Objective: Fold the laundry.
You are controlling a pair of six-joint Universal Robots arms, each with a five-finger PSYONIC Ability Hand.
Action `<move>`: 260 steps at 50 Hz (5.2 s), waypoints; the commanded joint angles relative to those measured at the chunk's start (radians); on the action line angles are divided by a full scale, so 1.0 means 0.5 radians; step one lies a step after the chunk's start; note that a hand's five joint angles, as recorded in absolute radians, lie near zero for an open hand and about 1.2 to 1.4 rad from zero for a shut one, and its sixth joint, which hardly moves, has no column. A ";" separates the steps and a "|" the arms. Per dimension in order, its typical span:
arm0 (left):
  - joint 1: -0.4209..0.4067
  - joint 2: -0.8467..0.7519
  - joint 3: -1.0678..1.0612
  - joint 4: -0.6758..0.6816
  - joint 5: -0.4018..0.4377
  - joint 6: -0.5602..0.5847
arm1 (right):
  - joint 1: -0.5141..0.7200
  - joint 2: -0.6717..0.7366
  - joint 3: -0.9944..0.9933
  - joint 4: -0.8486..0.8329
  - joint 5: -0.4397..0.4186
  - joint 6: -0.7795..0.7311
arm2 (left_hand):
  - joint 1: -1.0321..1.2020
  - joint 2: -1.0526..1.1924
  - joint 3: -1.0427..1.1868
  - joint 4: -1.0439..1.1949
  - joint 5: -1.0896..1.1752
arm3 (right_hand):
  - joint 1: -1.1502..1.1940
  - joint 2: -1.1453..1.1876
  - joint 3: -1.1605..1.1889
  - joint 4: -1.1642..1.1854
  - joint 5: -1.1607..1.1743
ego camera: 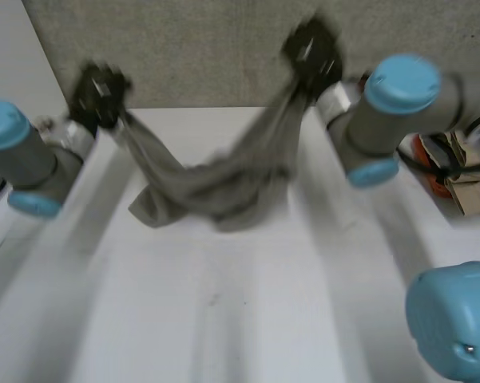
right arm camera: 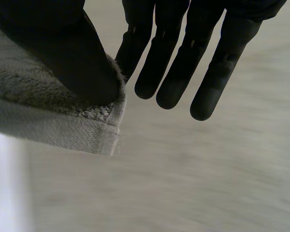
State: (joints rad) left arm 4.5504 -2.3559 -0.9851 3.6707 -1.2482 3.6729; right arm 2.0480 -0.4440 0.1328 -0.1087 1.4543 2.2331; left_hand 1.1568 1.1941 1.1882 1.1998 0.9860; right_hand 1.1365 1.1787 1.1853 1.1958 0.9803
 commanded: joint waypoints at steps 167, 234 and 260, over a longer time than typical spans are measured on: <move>-0.277 -0.470 0.455 -0.659 -0.611 0.315 | -0.362 0.032 0.737 -0.086 0.297 0.114 | -1.965 -2.039 -2.027 -2.051 -1.972 | -1.924 -2.008 -2.021 -2.043 -1.961; -0.277 0.858 -0.969 -0.653 -0.507 -0.250 | -0.292 -1.051 2.106 -0.248 0.114 -0.097 | -1.965 -2.039 -2.027 -2.051 -1.972 | 0.520 0.435 0.422 0.401 0.483; -0.314 0.859 -1.018 -0.531 -0.510 -0.247 | 0.368 -0.836 2.078 -0.283 -0.034 0.598 | -1.965 -2.039 -2.027 -2.051 -1.972 | -1.924 -2.008 -2.021 -2.043 -1.961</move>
State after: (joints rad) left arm 4.4036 -1.9187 -1.5084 3.3725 -1.5026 3.5486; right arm 2.2985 -0.7025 1.1045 -0.3234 1.2281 2.2397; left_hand 0.1975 0.2125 0.2192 0.2063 0.0486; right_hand 0.2230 0.2126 0.2106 0.2146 0.0475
